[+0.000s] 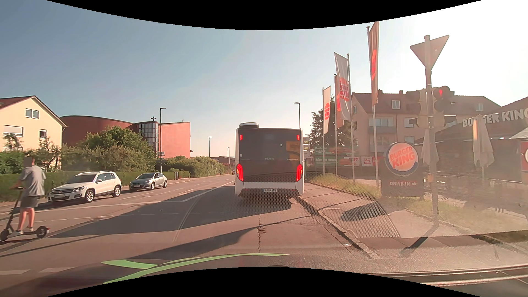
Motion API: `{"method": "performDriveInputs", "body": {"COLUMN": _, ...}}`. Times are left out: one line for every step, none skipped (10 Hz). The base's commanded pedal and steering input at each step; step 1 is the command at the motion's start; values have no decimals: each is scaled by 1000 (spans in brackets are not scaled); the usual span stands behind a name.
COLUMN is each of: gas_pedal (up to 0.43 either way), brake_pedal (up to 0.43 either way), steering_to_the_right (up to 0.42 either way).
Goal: Follow the waypoints while adhering to traffic rules and regulations
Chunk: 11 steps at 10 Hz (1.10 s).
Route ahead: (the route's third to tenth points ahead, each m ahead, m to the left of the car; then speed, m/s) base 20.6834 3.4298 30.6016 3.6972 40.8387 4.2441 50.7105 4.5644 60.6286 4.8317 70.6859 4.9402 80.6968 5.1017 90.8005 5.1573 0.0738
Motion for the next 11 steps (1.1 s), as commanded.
{"method": "performDriveInputs", "body": {"gas_pedal": 0, "brake_pedal": 91, "steering_to_the_right": -1}}
{"method": "performDriveInputs", "body": {"gas_pedal": 0, "brake_pedal": 91, "steering_to_the_right": 0}}
{"method": "performDriveInputs", "body": {"gas_pedal": 0, "brake_pedal": 91, "steering_to_the_right": 5}}
{"method": "performDriveInputs", "body": {"gas_pedal": 0, "brake_pedal": 91, "steering_to_the_right": 5}}
{"method": "performDriveInputs", "body": {"gas_pedal": 0, "brake_pedal": 91, "steering_to_the_right": 5}}
{"method": "performDriveInputs", "body": {"gas_pedal": 0, "brake_pedal": 98, "steering_to_the_right": 5}}
{"method": "performDriveInputs", "body": {"gas_pedal": 0, "brake_pedal": 110, "steering_to_the_right": 5}}
{"method": "performDriveInputs", "body": {"gas_pedal": 0, "brake_pedal": 110, "steering_to_the_right": 5}}
{"method": "performDriveInputs", "body": {"gas_pedal": 0, "brake_pedal": 122, "steering_to_the_right": 5}}
{"method": "performDriveInputs", "body": {"gas_pedal": 0, "brake_pedal": 134, "steering_to_the_right": 5}}
{"method": "performDriveInputs", "body": {"gas_pedal": 0, "brake_pedal": 134, "steering_to_the_right": 5}}
